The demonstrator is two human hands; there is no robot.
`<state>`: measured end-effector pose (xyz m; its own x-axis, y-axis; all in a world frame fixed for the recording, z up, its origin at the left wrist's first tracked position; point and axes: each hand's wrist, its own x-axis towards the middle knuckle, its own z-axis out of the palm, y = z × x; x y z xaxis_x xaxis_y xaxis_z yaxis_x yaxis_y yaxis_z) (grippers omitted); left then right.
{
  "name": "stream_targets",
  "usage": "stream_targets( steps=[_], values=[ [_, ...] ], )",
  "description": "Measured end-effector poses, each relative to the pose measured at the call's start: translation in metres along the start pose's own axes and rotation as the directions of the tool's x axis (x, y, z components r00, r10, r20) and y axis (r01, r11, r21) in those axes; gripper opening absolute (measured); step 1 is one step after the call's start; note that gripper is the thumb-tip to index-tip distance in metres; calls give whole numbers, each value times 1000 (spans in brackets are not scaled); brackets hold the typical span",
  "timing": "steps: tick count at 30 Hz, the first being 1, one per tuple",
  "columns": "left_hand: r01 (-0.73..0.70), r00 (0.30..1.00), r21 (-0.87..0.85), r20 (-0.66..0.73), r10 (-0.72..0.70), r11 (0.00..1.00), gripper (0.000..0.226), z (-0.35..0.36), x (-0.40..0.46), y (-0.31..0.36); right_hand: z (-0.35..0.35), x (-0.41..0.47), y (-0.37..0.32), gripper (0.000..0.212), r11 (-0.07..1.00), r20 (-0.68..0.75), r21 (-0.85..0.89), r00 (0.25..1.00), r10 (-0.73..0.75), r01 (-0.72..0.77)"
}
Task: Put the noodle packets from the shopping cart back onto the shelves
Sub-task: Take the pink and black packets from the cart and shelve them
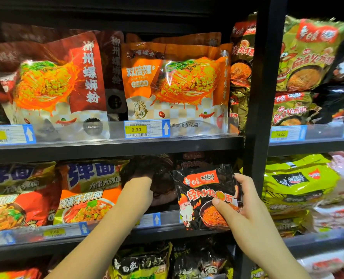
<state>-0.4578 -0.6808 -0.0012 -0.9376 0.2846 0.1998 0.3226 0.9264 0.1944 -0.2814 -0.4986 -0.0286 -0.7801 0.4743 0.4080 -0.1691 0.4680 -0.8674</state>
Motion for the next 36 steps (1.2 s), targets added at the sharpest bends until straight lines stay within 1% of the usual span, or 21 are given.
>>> stream_targets(
  steps=[1, 2, 3, 4, 5, 6, 7, 8, 9, 11, 13, 17, 19, 22, 23, 24, 26, 28, 32, 34, 36],
  values=[
    [-25, 1000, -90, -9, 25, 996, 21, -2, -1, -1, 0, 0, 0, 52, 1000, -4, 6, 1000, -1, 1],
    [-86, 996, -201, -42, 79, 976, 26, -4, -5, -3, 1, -1, -1, 51, 1000, -6, 11, 1000, -5, 5],
    [-147, 989, -278, -60, 136, 949, 35, -7, -9, -7, 1, -1, 0, 51, 1000, -6, 15, 1000, -8, 8],
    [-201, 979, -374, -49, 197, 906, 47, -8, -15, -12, 2, -1, -1, 50, 1000, -6, 25, 1000, -13, 13],
    [-215, 966, -521, 10, 258, 826, 58, -12, -23, -17, 3, 0, -3, 50, 999, -4, 45, 1000, -16, 16],
    [-204, 941, -662, 71, 331, 721, 65, -15, -27, -20, 4, 1, -5, 49, 997, 3, 69, 1000, -19, 19],
    [-171, 917, -765, 108, 384, 621, 70, -14, -27, -25, 6, 2, -7, 49, 996, 13, 87, 1000, -17, 16],
    [-159, 897, -826, 107, 428, 541, 72, -12, -29, -25, 8, 4, -9, 49, 995, 24, 100, 1000, -18, 15],
    [-158, 883, -857, 99, 458, 490, 70, -12, -32, -24, 11, 6, -11, 49, 995, 35, 104, 999, -14, 11],
    [-167, 896, -882, 52, 442, 441, 61, -10, -36, -20, 18, 11, -13, 50, 995, 50, 97, 999, -13, 8],
    [-150, 923, -895, 26, 384, 419, 56, -7, -37, -16, 23, 15, -12, 51, 998, 35, 56, 999, -28, 27],
    [-165, 955, -893, -39, 293, 419, 50, -4, -30, -13, 26, 25, -16, 47, 995, -18, -85, 999, -48, 46],
    [-188, 962, -868, -70, 262, 459, 47, -3, -28, -9, 28, 29, -20, 53, 985, -47, -168, 998, -35, 26],
    [-196, 978, -780, -107, 181, 595, 40, -4, -28, 5, 29, 33, -25, 90, 969, -43, -245, 999, 29, -39],
    [-188, 981, -753, -119, 151, 631, 41, -4, -28, 9, 29, 32, -27, 100, 965, -35, -253, 998, 56, -63],
    [-182, 983, -731, -130, 127, 657, 43, -3, -26, 14, 28, 30, -29, 104, 963, -27, -258, 997, 76, -80],
    [-147, 989, -702, -118, 90, 697, 47, 1, -23, 23, 24, 24, -30, 102, 954, 1, -286, 995, 99, -94],
    [-97, 995, -683, -87, 52, 724, 50, 6, -16, 30, 20, 18, -29, 100, 945, 52, -318, 994, 94, -73],
    [-34, 999, -635, -8, 38, 771, 51, 14, -2, 47, 15, 14, -27, 97, 952, 139, -307, 988, 60, -15],
    [8, 998, -587, 50, 27, 809, 44, 19, 5, 55, 14, 14, -24, 95, 954, 156, -301, 987, 36, 12],
    [31, 994, -499, 105, 24, 866, 26, 21, 10, 61, 12, 14, -20, 92, 956, 162, -293, 986, 23, 26]
  ],
)
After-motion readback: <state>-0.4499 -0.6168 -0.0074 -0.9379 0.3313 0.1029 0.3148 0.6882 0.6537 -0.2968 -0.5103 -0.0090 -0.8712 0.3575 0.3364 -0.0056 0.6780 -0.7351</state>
